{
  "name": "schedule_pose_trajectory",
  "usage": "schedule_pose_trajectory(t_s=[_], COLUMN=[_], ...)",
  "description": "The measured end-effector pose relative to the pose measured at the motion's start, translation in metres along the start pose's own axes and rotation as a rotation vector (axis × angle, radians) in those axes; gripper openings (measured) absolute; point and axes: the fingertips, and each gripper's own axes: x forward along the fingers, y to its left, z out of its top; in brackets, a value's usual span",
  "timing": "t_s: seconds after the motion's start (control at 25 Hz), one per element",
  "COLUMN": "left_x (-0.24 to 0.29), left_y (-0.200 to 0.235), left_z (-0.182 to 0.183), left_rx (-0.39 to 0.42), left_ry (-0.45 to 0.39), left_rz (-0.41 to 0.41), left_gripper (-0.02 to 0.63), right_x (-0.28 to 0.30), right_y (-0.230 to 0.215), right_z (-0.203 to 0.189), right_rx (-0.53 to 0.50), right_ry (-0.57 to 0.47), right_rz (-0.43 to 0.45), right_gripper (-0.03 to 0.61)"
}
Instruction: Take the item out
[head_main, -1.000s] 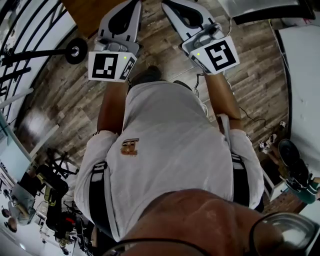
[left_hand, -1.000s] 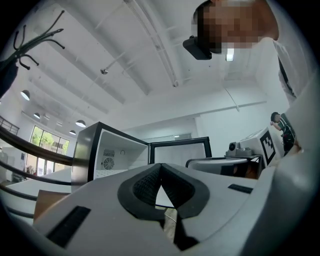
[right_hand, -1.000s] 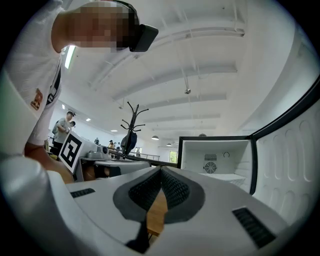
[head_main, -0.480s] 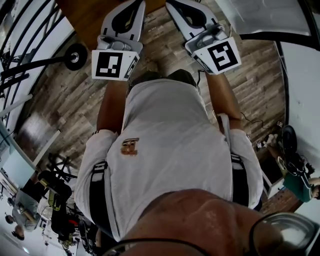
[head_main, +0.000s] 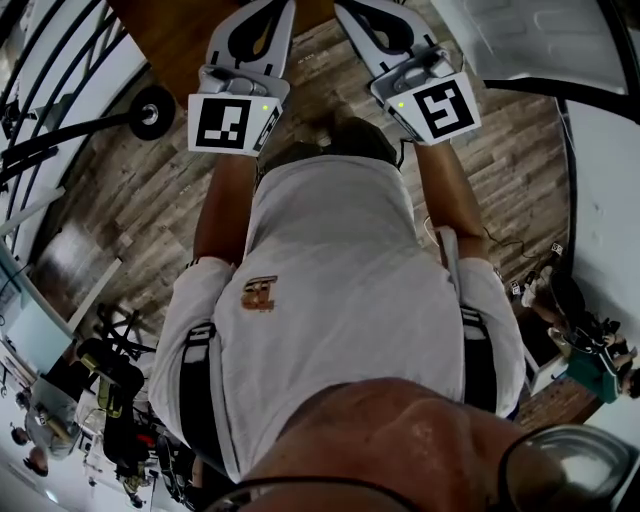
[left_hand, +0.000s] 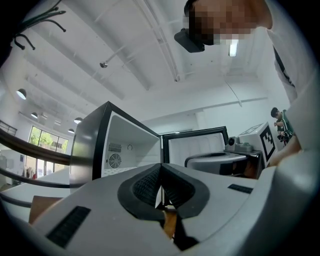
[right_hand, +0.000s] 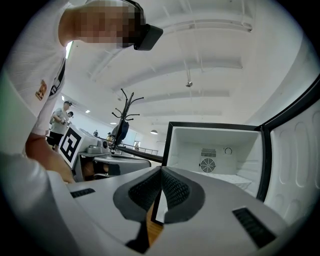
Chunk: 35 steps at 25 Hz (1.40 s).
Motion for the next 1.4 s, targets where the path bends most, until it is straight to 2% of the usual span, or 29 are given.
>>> schedule_pose_trajectory(t_s=[0.24,0.8,1.0,1.2,1.4], left_x=[0.022,0.085,0.1,0.118,0.121], left_y=[0.01,0.019,0.02,0.025,0.028], left_z=[-0.004,-0.015,-0.032,-0.041,-0.064], left_rx=[0.016,0.077,0.125,0.18,0.241], left_ry=[0.023,0.062,0.108,0.162,0.225], left_rz=[0.034,0.168,0.236,0.293,0.331], left_gripper=[0.018,0.018,0.018,0.018,0.018], right_x=[0.016,0.037,0.04,0.047,0.05], right_y=[-0.022,-0.086,-0.105,-0.124,-0.124], right_z=[0.004,-0.01,-0.024,-0.031,-0.058], right_rx=[-0.03,-0.104,-0.123,-0.188,-0.255], right_ry=[-0.039,-0.036,-0.032,0.001,0.052], right_rz=[0.028,0.172,0.23,0.272,0.322], right_gripper=[0.034,0.034,0.034,0.034,0.034])
